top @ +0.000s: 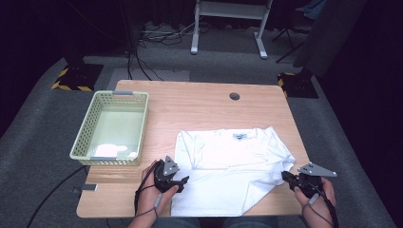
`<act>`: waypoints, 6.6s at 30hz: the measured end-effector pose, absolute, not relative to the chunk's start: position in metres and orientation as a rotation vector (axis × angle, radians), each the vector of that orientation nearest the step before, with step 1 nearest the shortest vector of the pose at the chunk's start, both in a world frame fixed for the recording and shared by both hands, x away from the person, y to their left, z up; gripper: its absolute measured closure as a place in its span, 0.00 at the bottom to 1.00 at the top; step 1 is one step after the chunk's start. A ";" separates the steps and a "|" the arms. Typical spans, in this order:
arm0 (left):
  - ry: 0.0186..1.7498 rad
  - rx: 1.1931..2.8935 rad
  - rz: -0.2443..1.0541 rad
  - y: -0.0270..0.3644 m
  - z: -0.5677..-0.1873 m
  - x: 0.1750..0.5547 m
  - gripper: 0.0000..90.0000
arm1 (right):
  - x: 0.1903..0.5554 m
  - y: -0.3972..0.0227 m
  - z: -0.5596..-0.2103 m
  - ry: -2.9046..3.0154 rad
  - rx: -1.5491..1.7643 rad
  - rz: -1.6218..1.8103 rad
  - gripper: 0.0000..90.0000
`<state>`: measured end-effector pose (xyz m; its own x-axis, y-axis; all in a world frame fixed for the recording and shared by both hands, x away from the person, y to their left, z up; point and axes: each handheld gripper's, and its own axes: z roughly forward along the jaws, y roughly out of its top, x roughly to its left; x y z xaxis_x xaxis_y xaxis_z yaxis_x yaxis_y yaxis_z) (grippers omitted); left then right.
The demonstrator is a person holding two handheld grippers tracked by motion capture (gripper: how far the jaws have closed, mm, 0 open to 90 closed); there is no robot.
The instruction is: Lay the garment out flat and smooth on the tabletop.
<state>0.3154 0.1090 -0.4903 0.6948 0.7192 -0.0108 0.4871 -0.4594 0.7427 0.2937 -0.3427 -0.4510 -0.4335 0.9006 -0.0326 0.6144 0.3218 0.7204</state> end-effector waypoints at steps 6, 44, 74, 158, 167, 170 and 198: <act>0.915 2.140 0.386 0.105 -0.490 0.318 0.37 | 0.274 -0.356 -0.452 2.157 1.403 0.775 0.95; 0.892 2.259 0.288 0.092 -0.496 0.313 0.46 | 0.298 -0.378 -0.493 2.246 1.377 0.846 0.42; 0.899 2.176 0.344 0.085 -0.470 0.316 0.34 | 0.299 -0.370 -0.458 2.225 1.315 0.807 0.43; 1.054 1.837 0.738 0.073 -0.379 0.448 0.42 | 0.467 -0.335 -0.361 1.714 1.245 1.073 0.34; 0.982 2.034 0.580 0.070 -0.425 0.405 0.48 | 0.429 -0.327 -0.420 2.049 1.177 1.022 0.39; 0.965 2.186 0.434 0.071 -0.472 0.368 0.48 | 0.429 -0.327 -0.420 2.049 1.177 1.022 0.39; 0.860 2.281 0.312 0.081 -0.496 0.279 0.55 | 0.285 -0.368 -0.497 2.186 1.404 0.864 0.38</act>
<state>0.2792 0.0815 -0.4955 0.7537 0.6571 -0.0118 0.4964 -0.5575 0.6655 0.2852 -0.3681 -0.4966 -0.4149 0.9099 -0.0029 0.6621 0.3041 0.6850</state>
